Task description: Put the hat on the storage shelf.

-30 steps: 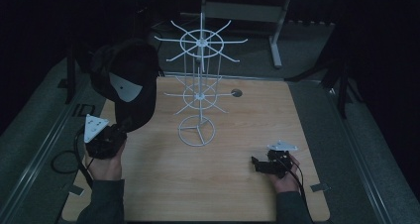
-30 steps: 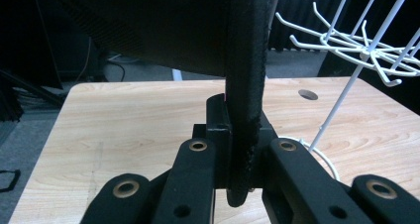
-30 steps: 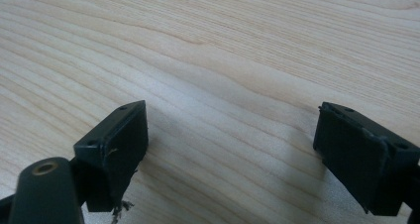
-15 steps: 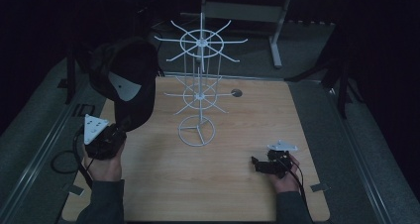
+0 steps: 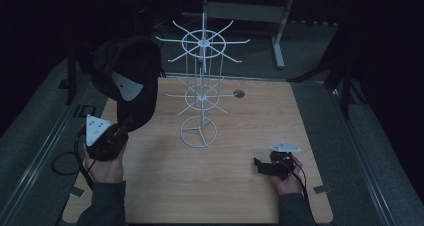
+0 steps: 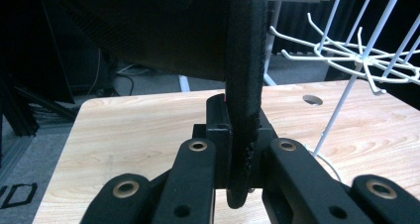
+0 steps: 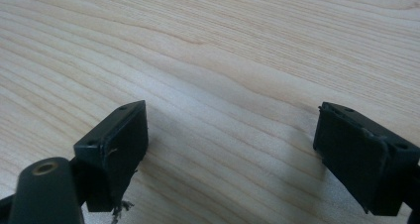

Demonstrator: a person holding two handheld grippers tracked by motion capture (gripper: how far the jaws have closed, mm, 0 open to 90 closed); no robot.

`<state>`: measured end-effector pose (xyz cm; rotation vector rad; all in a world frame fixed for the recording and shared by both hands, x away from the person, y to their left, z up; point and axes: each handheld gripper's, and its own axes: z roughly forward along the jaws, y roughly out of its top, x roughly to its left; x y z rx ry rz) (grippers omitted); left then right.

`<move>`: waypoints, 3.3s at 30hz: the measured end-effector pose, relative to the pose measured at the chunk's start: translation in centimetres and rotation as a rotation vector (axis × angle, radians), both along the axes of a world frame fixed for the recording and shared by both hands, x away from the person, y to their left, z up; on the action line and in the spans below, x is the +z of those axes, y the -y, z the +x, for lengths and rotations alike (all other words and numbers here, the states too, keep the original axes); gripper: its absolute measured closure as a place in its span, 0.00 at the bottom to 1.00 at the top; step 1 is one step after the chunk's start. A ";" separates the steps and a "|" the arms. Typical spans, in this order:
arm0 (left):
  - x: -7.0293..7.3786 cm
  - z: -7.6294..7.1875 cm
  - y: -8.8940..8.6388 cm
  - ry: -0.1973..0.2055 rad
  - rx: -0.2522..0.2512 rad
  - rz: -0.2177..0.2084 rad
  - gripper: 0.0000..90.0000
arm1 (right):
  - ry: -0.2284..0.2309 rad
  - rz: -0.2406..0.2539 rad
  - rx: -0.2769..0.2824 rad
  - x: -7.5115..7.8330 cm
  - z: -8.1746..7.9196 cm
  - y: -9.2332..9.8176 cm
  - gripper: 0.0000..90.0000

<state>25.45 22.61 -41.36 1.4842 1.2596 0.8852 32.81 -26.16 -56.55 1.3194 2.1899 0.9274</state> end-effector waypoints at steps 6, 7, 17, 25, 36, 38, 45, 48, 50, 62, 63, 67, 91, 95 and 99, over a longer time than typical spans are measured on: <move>0.3 -0.1 0.2 0.011 -0.001 0.014 0.96 | 0.000 0.000 0.000 0.0 0.0 0.0 0.15; 0.3 -0.1 0.2 0.011 -0.001 0.014 0.96 | 0.000 0.000 0.000 0.0 0.0 0.0 0.15; 0.7 -0.3 0.5 0.026 0.002 0.032 0.96 | 0.000 0.000 0.000 0.0 0.0 0.0 0.15; 1.0 -0.4 0.6 0.036 -0.002 0.035 0.96 | 0.000 0.000 0.000 0.0 0.0 0.0 0.15; 1.4 -0.7 0.8 0.055 -0.009 0.035 0.96 | 0.000 0.000 0.000 0.0 0.0 0.0 0.15; 1.5 -0.7 0.9 0.057 -0.011 0.037 0.96 | 0.000 0.000 0.000 0.0 0.0 0.0 0.15; 1.7 -0.9 1.1 0.071 -0.015 0.046 0.96 | 0.000 0.000 0.000 0.0 0.0 0.0 0.15; 1.8 -0.9 1.1 0.075 -0.015 0.046 0.96 | 0.000 0.000 0.000 0.0 0.0 0.0 0.15; 2.0 -1.1 1.2 0.082 -0.015 0.048 0.96 | 0.000 0.001 0.000 0.0 0.0 0.0 0.15; 2.1 -1.4 1.3 0.100 -0.023 0.054 0.96 | 0.000 0.000 0.000 0.0 0.0 0.0 0.15; 2.1 -1.4 1.3 0.101 -0.023 0.056 0.96 | 0.000 0.000 -0.001 0.0 0.0 0.0 0.15; 2.1 -1.5 1.4 0.107 -0.027 0.065 0.96 | 0.000 0.000 0.000 0.0 0.0 0.0 0.15; 2.1 -2.3 2.0 0.149 -0.051 0.094 0.96 | -0.001 0.000 0.000 0.0 0.0 0.0 0.15; 2.0 -2.3 2.2 0.154 -0.062 0.102 0.96 | -0.001 0.000 0.000 0.0 0.0 0.0 0.15; 2.0 -2.4 2.4 0.157 -0.071 0.111 0.96 | -0.001 0.000 0.000 0.0 0.0 0.0 0.15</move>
